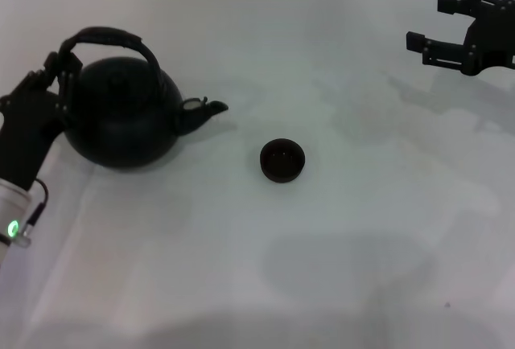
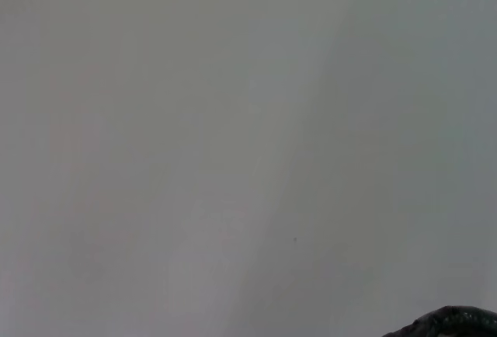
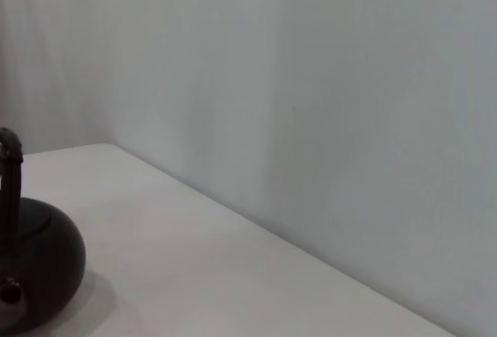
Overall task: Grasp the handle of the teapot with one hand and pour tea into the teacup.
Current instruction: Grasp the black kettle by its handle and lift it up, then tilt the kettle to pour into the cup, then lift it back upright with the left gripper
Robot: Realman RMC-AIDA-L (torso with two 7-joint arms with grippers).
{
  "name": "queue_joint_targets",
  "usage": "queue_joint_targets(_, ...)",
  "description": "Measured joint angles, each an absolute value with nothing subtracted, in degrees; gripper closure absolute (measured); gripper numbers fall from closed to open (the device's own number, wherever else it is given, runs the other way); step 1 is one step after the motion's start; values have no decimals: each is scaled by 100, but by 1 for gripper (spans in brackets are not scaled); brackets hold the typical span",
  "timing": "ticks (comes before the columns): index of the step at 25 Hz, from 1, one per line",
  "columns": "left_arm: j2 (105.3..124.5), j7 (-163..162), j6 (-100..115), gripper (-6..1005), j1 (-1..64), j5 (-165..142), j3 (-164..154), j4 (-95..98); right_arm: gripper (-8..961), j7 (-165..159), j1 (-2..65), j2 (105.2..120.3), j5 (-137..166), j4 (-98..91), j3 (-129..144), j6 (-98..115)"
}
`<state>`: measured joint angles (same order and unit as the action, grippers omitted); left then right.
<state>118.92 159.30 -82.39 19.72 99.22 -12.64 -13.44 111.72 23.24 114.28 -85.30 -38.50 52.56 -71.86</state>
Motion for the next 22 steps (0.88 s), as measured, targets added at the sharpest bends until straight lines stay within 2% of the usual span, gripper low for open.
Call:
queue_joint_targets(13,11875,14856,-7481,798,2677,9378,-1337,-206,117,11381,2311,11462,-8767,-3693,4943,-7183)
queue_joint_targets(22,11884,13027,-7223,799,3135,8300,-1336,1244,117,11447,2303,11461,-9071,-3568,4818,-7139)
